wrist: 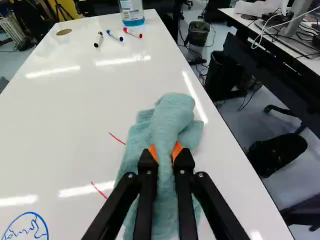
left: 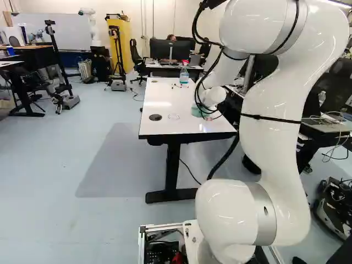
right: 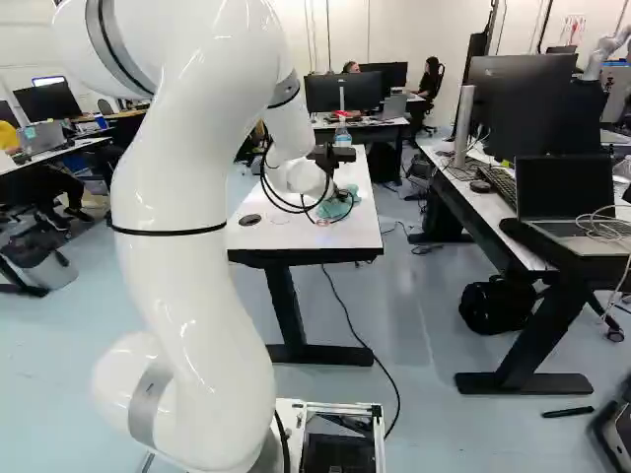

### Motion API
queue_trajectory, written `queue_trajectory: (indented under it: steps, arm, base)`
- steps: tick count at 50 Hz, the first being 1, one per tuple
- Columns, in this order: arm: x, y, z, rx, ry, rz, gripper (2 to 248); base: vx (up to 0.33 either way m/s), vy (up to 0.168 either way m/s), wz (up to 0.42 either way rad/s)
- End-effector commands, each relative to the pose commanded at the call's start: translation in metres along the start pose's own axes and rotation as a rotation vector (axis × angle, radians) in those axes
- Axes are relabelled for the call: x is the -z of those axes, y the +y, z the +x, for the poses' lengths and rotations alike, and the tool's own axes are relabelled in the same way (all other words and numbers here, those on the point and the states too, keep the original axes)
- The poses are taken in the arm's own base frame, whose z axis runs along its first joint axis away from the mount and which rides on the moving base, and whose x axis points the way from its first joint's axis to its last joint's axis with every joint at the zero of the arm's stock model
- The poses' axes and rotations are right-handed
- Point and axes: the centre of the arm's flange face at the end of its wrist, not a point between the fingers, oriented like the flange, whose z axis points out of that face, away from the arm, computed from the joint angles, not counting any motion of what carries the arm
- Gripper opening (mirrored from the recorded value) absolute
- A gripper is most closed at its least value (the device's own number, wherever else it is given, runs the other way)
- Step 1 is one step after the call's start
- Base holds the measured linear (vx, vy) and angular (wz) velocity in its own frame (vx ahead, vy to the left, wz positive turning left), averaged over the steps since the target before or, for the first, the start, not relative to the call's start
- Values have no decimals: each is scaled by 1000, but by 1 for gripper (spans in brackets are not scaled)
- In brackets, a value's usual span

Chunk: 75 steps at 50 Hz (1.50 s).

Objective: Clean the table with the green towel

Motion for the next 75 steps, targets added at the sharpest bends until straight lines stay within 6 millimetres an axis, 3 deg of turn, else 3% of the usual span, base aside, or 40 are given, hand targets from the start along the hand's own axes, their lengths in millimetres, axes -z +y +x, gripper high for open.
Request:
queue_trajectory:
  steps: [75]
  arm:
    - [0,0,-5,0,-59,0,47]
  base:
    - [0,0,0]
